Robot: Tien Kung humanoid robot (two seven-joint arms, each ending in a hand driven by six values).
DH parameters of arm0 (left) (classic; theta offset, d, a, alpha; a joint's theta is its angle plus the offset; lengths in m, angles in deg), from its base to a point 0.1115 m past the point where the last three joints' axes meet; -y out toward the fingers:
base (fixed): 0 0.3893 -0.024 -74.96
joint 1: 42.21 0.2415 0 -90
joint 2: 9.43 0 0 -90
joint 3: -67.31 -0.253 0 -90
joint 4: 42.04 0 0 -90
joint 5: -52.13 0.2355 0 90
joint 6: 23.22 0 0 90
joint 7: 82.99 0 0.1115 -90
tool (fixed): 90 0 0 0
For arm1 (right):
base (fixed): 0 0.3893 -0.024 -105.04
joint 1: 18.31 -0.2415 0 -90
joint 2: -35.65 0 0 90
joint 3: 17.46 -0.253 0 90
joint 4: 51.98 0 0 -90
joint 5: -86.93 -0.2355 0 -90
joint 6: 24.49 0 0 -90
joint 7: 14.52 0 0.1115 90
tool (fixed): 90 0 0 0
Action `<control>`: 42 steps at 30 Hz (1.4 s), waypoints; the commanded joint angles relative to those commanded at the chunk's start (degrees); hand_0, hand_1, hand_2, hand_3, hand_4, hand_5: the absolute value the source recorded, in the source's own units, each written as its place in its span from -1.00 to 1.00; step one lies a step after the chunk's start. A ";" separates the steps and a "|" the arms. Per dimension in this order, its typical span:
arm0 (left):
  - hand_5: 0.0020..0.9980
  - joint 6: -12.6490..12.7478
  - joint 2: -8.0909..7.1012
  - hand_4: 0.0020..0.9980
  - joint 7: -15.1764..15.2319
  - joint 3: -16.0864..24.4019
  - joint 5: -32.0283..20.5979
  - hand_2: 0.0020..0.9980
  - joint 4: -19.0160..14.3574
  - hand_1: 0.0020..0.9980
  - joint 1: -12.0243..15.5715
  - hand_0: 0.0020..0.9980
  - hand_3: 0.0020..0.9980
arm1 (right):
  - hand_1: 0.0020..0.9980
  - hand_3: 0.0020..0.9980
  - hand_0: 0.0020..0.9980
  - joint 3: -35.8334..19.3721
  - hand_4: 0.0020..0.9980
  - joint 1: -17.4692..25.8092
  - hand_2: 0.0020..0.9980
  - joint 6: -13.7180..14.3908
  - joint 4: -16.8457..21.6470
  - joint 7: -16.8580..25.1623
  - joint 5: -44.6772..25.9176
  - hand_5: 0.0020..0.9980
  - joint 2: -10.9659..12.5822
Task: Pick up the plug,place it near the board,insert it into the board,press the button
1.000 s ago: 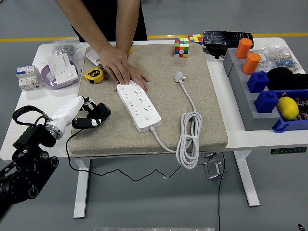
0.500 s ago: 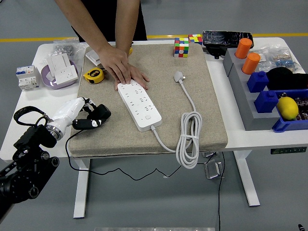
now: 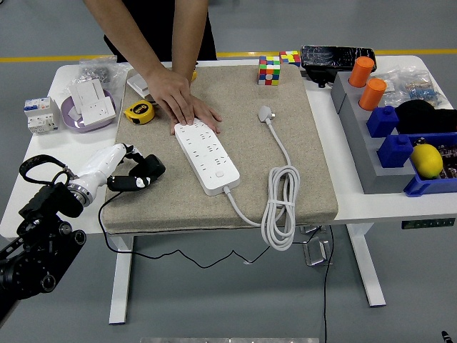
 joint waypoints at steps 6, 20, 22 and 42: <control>-0.12 -0.23 -0.13 1.00 0.35 0.33 0.29 0.65 -0.22 0.72 -0.41 0.52 0.60 | 0.69 0.59 0.88 0.02 1.00 -0.17 0.56 -0.03 -0.02 -0.01 -0.08 1.00 -0.02; 1.00 -3.31 0.60 1.00 1.14 5.46 -10.11 0.95 -3.00 1.00 0.97 0.98 0.96 | 0.69 0.59 0.88 0.22 1.00 0.13 0.56 0.07 0.00 -0.03 -0.01 1.00 -0.04; 1.00 -3.66 1.34 1.00 0.74 8.68 -13.51 0.95 -5.62 1.00 1.82 0.98 0.96 | 0.69 0.59 0.88 0.29 1.00 0.13 0.56 0.08 0.01 -0.04 0.03 1.00 -0.04; 1.00 -10.81 4.32 1.00 -7.75 29.59 -58.75 0.77 -25.57 0.84 9.44 0.79 0.79 | 0.69 0.59 0.88 1.08 1.00 1.04 0.57 -0.03 0.04 0.02 0.13 1.00 -0.20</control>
